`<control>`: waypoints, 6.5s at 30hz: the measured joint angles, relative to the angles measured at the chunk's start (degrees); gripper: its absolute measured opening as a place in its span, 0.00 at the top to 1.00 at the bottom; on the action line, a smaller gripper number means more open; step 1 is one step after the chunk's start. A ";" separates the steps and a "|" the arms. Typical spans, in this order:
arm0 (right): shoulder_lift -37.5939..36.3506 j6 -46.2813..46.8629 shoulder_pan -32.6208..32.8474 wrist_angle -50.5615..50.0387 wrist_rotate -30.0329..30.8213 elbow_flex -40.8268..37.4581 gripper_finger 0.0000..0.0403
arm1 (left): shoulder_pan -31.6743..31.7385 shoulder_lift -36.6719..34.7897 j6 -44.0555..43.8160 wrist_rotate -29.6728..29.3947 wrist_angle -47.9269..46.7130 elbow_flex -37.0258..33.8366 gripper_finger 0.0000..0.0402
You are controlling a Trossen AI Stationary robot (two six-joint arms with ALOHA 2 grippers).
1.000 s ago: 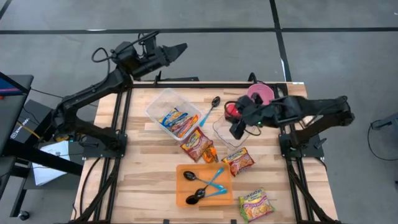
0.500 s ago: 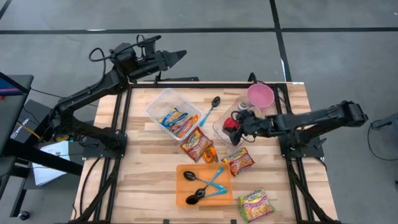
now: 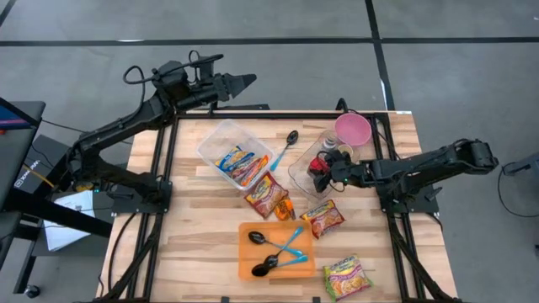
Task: Pick & Place Food Item
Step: Put the red seasoning can into the transparent bin
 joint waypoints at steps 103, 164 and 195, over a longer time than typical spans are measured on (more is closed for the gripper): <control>15.32 2.41 -3.46 7.56 -4.89 3.43 1.00 | -5.36 0.04 1.88 0.11 -0.02 0.00 0.17; -29.09 -16.70 12.76 7.05 4.45 14.97 1.00 | -9.01 0.04 9.38 2.35 -2.69 0.04 0.17; -37.51 -18.40 12.70 10.78 2.29 14.95 1.00 | -24.71 35.61 23.09 -5.28 -4.59 6.53 1.00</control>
